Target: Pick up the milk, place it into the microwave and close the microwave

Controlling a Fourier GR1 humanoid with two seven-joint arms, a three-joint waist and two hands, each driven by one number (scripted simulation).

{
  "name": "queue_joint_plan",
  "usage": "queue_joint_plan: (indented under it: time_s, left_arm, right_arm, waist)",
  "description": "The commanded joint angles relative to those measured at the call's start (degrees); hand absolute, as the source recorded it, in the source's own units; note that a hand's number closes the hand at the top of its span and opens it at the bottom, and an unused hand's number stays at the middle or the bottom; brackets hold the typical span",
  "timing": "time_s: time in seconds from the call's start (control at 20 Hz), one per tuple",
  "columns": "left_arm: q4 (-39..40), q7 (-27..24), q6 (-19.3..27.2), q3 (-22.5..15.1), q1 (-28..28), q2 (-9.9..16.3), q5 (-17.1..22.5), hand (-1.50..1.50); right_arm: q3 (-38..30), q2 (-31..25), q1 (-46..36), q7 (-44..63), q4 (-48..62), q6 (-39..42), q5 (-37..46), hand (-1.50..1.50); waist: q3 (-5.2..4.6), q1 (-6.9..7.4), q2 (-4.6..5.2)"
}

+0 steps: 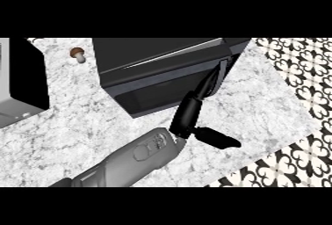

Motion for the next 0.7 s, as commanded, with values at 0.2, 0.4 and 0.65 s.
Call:
queue_joint_plan:
  time_s: [0.2, 0.4, 0.65]
  left_arm:
    - [3.78, -1.54, 1.04, 0.83, -4.07, -0.06, 4.06, -1.5]
    - [4.81, -2.42, 1.28, 0.86, -5.69, -0.06, 5.5, -1.5]
    - [5.72, -3.6, 2.06, 0.12, -5.71, -0.06, 7.32, -1.5]
  right_arm:
    - [-0.61, -1.84, -1.77, 1.15, 0.5, 0.75, -2.84, -1.5]
    - [-0.8, -2.95, -2.72, 2.27, 0.33, 0.3, -3.66, -1.5]
    - [-1.64, -4.52, -3.54, 2.87, 1.09, 1.05, -5.36, -1.5]
  waist:
    - [0.09, -1.85, 0.41]
    - [-0.03, -2.34, 0.54]
    - [0.03, -2.87, 0.59]
